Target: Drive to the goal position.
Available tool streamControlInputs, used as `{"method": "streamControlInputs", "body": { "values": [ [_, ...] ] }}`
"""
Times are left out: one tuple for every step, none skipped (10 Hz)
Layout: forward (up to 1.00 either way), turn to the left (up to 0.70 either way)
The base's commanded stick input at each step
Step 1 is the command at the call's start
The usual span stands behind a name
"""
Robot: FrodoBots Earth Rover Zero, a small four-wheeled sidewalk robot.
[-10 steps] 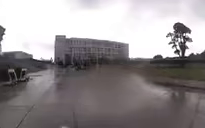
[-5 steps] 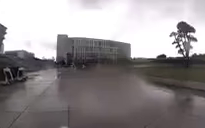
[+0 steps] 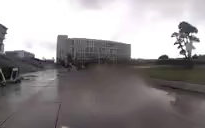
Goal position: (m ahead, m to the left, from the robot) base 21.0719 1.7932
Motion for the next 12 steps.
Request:
{"method": "streamControlInputs", "body": {
  "values": [
    [0.70,0.35],
    [0.70,0.06],
    [0.70,0.00],
    [0.70,0.00],
    [0.70,0.00],
    [0.70,0.00],
    [0.70,0.00],
    [0.70,0.00],
    [0.70,0.00],
    [0.70,0.00],
    [0.70,0.00],
    [0.70,0.00]
  ]
}}
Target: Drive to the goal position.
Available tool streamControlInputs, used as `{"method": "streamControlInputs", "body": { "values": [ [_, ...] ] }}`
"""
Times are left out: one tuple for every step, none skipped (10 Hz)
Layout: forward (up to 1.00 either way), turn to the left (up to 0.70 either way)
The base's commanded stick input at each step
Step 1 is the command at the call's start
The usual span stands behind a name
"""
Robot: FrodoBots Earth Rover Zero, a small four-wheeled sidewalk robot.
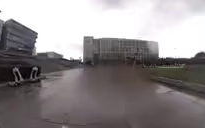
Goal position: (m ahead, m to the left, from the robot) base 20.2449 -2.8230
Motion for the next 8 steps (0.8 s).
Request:
{"method": "streamControlInputs", "body": {
  "values": [
    [0.70,0.00],
    [0.70,0.19],
    [0.70,0.35],
    [0.70,0.29],
    [0.70,0.07],
    [0.70,0.00],
    [0.70,0.00],
    [0.70,0.00]
  ]
}}
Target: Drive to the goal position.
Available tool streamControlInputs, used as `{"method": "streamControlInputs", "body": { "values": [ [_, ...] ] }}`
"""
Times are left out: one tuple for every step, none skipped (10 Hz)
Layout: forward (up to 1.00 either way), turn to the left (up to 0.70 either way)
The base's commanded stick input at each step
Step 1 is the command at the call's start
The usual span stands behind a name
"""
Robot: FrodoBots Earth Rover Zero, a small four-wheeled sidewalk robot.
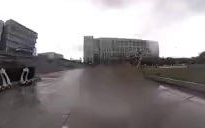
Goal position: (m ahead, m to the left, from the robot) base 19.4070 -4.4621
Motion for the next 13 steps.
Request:
{"method": "streamControlInputs", "body": {
  "values": [
    [0.70,0.00],
    [0.70,0.00],
    [0.70,0.05],
    [0.70,0.19],
    [0.70,0.33],
    [0.70,0.09],
    [0.70,0.00],
    [0.70,0.00],
    [0.70,0.00],
    [0.70,0.00],
    [0.70,0.22],
    [0.70,0.35],
    [0.70,0.18]
  ]
}}
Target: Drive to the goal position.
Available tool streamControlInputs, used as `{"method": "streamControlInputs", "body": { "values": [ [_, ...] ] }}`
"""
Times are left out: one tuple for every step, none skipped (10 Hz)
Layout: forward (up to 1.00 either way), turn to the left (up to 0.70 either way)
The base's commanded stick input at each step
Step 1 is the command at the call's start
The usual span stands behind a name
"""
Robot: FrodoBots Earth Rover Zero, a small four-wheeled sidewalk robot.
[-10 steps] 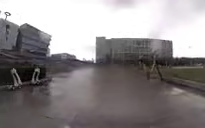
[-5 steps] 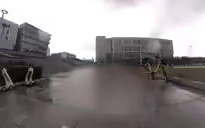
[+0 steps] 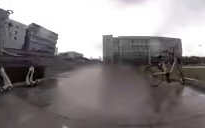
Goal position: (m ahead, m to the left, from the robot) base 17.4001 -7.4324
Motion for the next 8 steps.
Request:
{"method": "streamControlInputs", "body": {
  "values": [
    [0.70,0.00],
    [0.70,0.00],
    [0.70,0.00],
    [0.70,0.00],
    [0.70,0.00],
    [0.70,0.00],
    [0.70,0.00],
    [0.70,0.00]
  ]
}}
